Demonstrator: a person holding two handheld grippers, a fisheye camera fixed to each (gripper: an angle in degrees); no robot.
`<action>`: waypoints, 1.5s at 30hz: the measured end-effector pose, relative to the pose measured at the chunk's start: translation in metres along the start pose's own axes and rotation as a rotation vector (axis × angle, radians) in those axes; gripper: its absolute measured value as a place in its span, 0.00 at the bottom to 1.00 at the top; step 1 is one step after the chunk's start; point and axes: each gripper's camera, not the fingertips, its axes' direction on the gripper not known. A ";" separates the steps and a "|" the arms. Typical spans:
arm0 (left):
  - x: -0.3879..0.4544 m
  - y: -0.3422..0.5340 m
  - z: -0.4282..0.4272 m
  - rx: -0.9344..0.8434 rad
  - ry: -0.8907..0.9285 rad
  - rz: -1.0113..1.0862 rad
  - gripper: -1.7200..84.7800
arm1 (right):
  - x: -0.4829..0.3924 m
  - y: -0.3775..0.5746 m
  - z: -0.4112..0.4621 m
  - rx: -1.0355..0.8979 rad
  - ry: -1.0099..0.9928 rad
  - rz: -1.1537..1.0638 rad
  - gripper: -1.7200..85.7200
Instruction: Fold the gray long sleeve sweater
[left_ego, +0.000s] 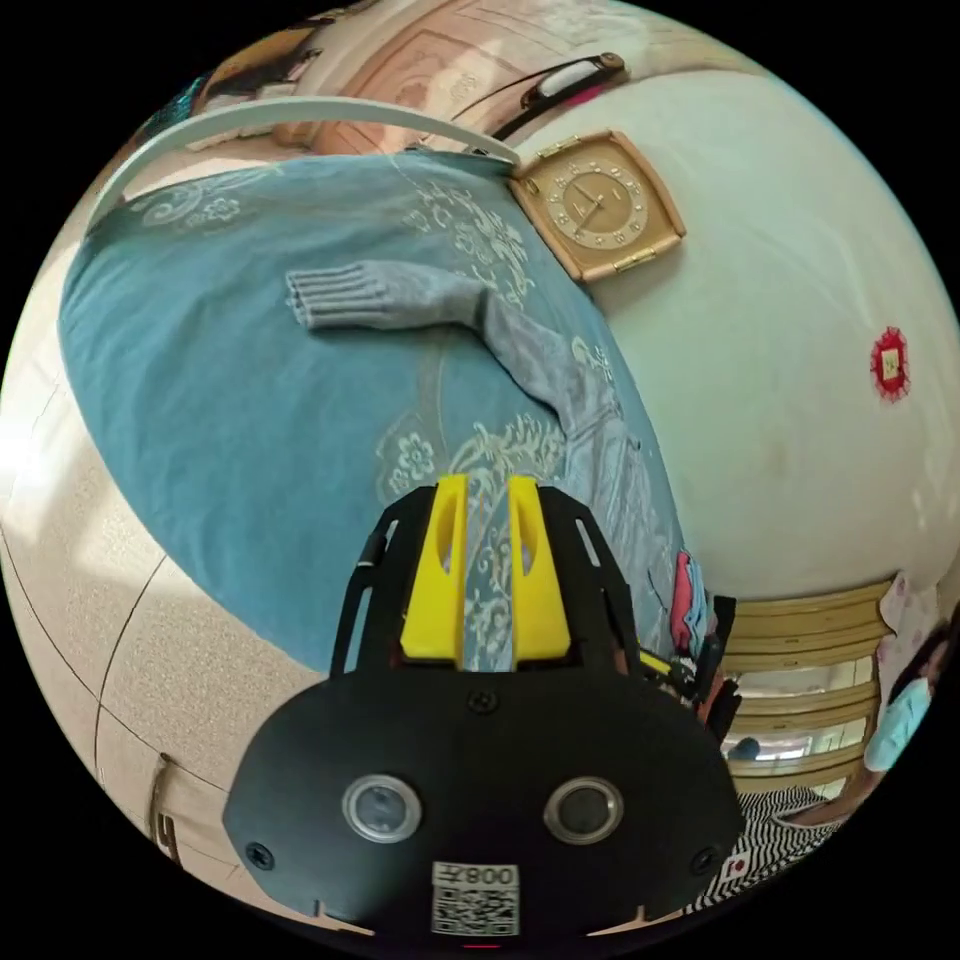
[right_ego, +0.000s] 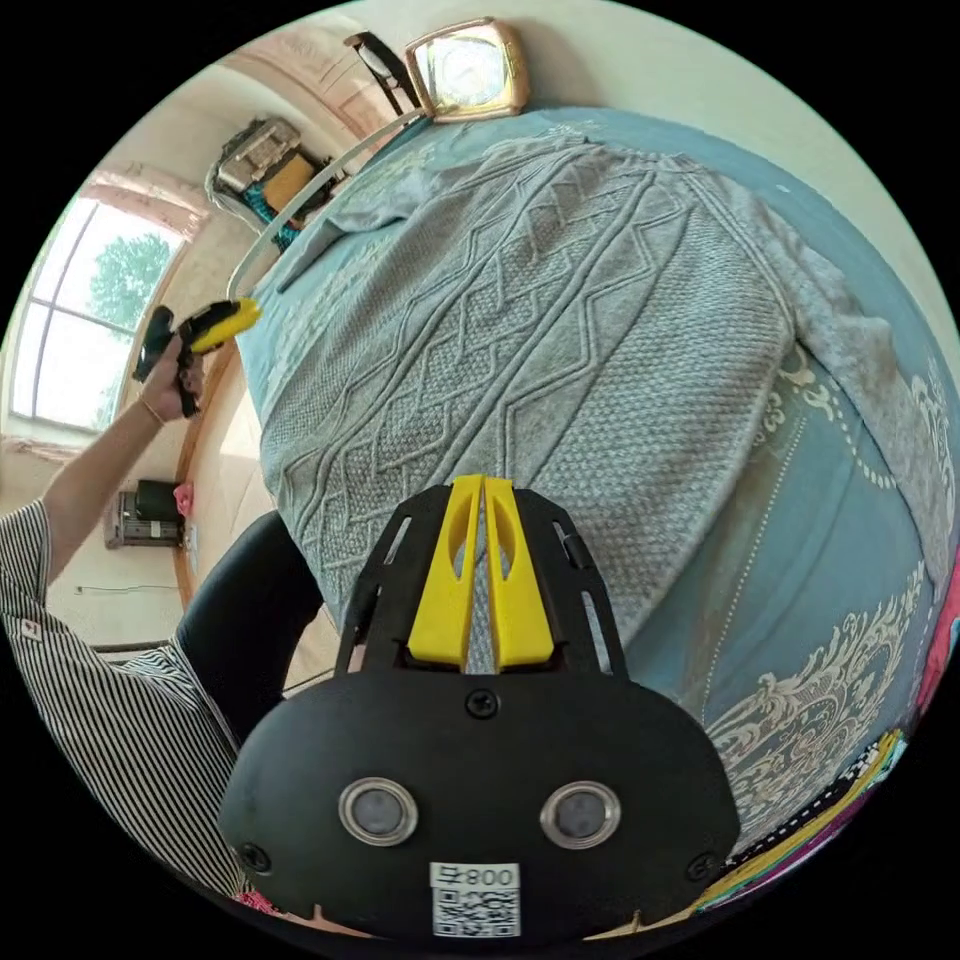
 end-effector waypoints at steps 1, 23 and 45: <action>-0.013 -0.023 -0.003 0.047 -0.023 -0.044 0.10 | -0.011 -0.006 0.014 -0.016 0.021 -0.016 0.02; 0.040 -0.281 0.052 0.176 -0.497 0.121 0.03 | -0.046 -0.038 0.048 0.025 0.244 -0.099 0.02; 0.249 -0.197 0.469 -0.250 -0.054 0.663 0.02 | 0.052 -0.043 -0.013 0.227 0.148 0.210 0.02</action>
